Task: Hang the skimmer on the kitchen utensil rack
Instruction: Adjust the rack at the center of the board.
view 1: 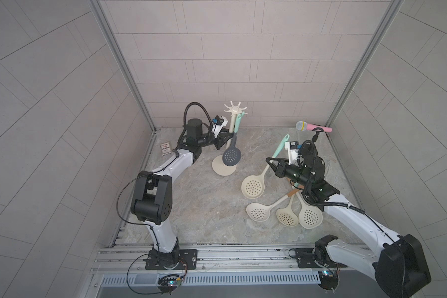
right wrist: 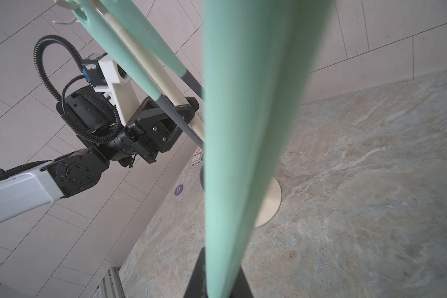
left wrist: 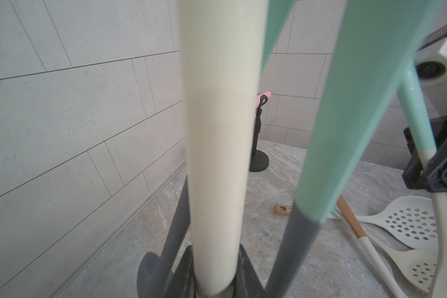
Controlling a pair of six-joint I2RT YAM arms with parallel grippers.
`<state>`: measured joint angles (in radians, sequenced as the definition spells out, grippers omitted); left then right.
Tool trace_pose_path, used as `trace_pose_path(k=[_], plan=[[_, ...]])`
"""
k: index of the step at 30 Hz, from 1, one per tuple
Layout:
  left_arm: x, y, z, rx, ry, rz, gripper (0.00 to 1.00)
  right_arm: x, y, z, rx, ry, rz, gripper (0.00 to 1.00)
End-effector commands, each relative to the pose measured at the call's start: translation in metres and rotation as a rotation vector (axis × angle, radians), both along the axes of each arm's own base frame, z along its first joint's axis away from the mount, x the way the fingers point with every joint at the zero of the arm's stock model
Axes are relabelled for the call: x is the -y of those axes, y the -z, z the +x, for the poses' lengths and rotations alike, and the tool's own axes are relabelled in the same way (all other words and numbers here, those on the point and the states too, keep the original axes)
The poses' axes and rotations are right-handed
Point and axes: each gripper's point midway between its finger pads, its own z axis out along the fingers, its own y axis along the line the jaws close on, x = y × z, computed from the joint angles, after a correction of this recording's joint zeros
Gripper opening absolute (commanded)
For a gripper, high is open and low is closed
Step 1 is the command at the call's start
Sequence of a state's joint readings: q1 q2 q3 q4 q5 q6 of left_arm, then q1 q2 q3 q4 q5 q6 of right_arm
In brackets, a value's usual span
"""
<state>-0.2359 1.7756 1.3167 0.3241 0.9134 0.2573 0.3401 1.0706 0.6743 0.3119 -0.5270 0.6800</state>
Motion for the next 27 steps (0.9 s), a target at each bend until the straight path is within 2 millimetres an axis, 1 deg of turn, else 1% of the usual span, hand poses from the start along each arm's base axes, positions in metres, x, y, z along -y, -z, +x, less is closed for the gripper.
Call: trace_pose_path(k=[1,8,12,18,24,27], plan=[[-0.022,0.046,0.011,-0.051,-0.123,0.134,0.00,0.005,-0.005,-0.003,0.017,0.019,-0.007,0.00],[-0.028,0.043,0.022,-0.063,-0.249,0.088,0.00,0.002,-0.008,-0.001,0.016,0.011,0.012,0.00],[-0.032,0.045,0.025,-0.065,-0.318,0.071,0.00,0.002,-0.007,-0.002,0.012,0.008,0.015,0.00],[-0.041,0.053,0.024,-0.061,-0.443,0.067,0.00,-0.001,-0.011,-0.006,0.017,-0.019,0.021,0.00],[-0.054,0.067,0.025,-0.094,-0.547,0.073,0.00,-0.007,-0.014,-0.010,0.014,-0.065,0.034,0.00],[-0.054,0.075,0.025,-0.116,-0.555,0.082,0.00,-0.008,-0.014,-0.011,0.011,-0.070,0.039,0.00]])
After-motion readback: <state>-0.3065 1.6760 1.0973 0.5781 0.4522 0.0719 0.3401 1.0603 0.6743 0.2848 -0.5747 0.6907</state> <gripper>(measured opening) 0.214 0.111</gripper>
